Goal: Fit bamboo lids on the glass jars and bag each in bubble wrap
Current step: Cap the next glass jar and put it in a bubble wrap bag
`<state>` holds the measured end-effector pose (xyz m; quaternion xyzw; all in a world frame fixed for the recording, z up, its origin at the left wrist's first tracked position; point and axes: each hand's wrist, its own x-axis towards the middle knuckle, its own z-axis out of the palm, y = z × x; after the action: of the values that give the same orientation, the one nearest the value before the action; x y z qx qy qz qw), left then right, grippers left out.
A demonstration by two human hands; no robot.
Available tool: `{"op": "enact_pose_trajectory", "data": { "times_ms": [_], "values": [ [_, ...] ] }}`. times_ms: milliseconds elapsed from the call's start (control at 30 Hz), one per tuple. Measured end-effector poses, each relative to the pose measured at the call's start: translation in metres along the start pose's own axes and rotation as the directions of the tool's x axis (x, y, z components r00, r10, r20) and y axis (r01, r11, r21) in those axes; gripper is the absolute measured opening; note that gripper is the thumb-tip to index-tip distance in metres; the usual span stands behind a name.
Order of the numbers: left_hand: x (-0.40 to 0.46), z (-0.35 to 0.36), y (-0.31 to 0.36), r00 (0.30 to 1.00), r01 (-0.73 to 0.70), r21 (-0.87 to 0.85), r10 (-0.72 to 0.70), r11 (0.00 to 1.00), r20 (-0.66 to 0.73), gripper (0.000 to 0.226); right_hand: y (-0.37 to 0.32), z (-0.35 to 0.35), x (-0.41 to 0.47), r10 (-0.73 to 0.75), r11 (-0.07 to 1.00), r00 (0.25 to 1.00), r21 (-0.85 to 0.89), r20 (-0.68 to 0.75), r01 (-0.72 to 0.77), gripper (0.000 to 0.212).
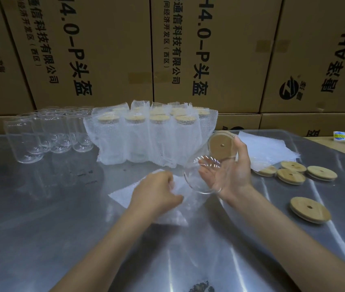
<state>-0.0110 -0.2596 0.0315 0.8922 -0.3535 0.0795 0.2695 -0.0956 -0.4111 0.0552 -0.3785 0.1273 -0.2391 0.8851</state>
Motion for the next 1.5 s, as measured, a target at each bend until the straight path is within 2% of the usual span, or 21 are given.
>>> {"op": "enact_pose_trajectory", "data": {
  "times_ms": [100, 200, 333, 433, 533, 633, 733, 867, 967, 1033, 1100, 1200, 1233, 1300, 1400, 1467, 1500],
  "values": [
    [-0.002, 0.006, -0.002, 0.967, 0.010, -0.054, 0.004, 0.998, 0.256, 0.049, 0.001, -0.002, 0.000, 0.000, 1.000, 0.999, -0.014, -0.039, 0.000, 0.063],
    [-0.001, 0.002, -0.004, 0.912, 0.032, -0.084, 0.005, 0.996, 0.410, 0.055, 0.001, -0.004, 0.001, -0.017, 1.000, 0.996, -0.018, -0.086, 0.016, 0.066],
    [0.000, 0.000, -0.002, 0.905, 0.141, -0.283, -0.008, 0.949, 0.425, 0.034, 0.003, -0.004, 0.004, -0.100, 0.995, 0.989, -0.026, -0.111, 0.097, 0.064],
    [-0.001, -0.001, 0.000, 0.904, 0.264, -0.425, -0.068, 0.866, 0.423, 0.030, 0.005, -0.003, 0.007, -0.201, 0.977, 0.972, -0.089, -0.122, 0.191, 0.063],
    [-0.001, -0.005, 0.001, 0.899, 0.379, -0.530, -0.165, 0.758, 0.407, 0.022, 0.007, -0.001, 0.008, -0.272, 0.956, 0.951, -0.154, -0.145, 0.250, 0.081],
    [0.001, -0.009, 0.003, 0.905, 0.417, -0.641, -0.229, 0.644, 0.359, 0.018, 0.009, -0.001, 0.009, -0.290, 0.952, 0.939, -0.157, -0.186, 0.263, 0.082],
    [0.003, -0.011, 0.005, 0.927, 0.375, -0.722, -0.253, 0.582, 0.278, 0.015, 0.008, -0.006, 0.010, -0.242, 0.970, 0.933, -0.087, -0.267, 0.227, 0.068],
    [0.002, -0.012, 0.008, 0.936, 0.342, -0.779, -0.267, 0.525, 0.230, 0.008, 0.007, -0.010, 0.012, -0.205, 0.979, 0.914, -0.074, -0.350, 0.191, 0.066],
    [0.003, -0.010, 0.009, 0.930, 0.326, -0.825, -0.316, 0.462, 0.191, 0.009, 0.007, -0.011, 0.013, -0.227, 0.974, 0.906, -0.085, -0.357, 0.210, 0.065],
    [0.005, -0.009, 0.010, 0.934, 0.268, -0.860, -0.337, 0.435, 0.120, 0.010, 0.009, -0.010, 0.014, -0.247, 0.968, 0.906, -0.118, -0.344, 0.219, 0.067],
    [0.005, -0.006, 0.011, 0.948, 0.152, -0.855, -0.317, 0.496, -0.015, 0.014, 0.013, -0.009, 0.015, -0.271, 0.961, 0.904, -0.155, -0.331, 0.231, 0.068],
    [-0.002, -0.003, 0.018, 0.953, -0.059, -0.702, -0.169, 0.710, -0.250, 0.017, 0.021, -0.007, 0.014, -0.290, 0.949, 0.910, -0.211, -0.297, 0.234, 0.065],
    [-0.005, -0.002, 0.020, 0.946, -0.126, -0.645, -0.103, 0.754, -0.306, 0.017, 0.024, -0.005, 0.014, -0.292, 0.946, 0.913, -0.227, -0.284, 0.232, 0.066],
    [-0.011, 0.000, 0.026, 0.933, -0.232, -0.576, 0.011, 0.784, -0.361, 0.016, 0.029, -0.004, 0.013, -0.289, 0.943, 0.921, -0.243, -0.262, 0.227, 0.066],
    [-0.015, -0.002, 0.036, 0.939, -0.310, -0.582, 0.147, 0.752, -0.311, 0.007, 0.033, -0.002, 0.013, -0.282, 0.950, 0.913, -0.220, -0.295, 0.222, 0.061],
    [-0.014, -0.006, 0.035, 0.922, -0.370, -0.564, 0.220, 0.738, -0.317, 0.014, 0.029, -0.002, 0.015, -0.266, 0.961, 0.896, -0.171, -0.357, 0.217, 0.060],
    [-0.012, -0.009, 0.031, 0.901, -0.402, -0.493, 0.239, 0.771, -0.361, 0.018, 0.027, -0.002, 0.016, -0.245, 0.969, 0.897, -0.128, -0.368, 0.212, 0.061]
  ]
}}
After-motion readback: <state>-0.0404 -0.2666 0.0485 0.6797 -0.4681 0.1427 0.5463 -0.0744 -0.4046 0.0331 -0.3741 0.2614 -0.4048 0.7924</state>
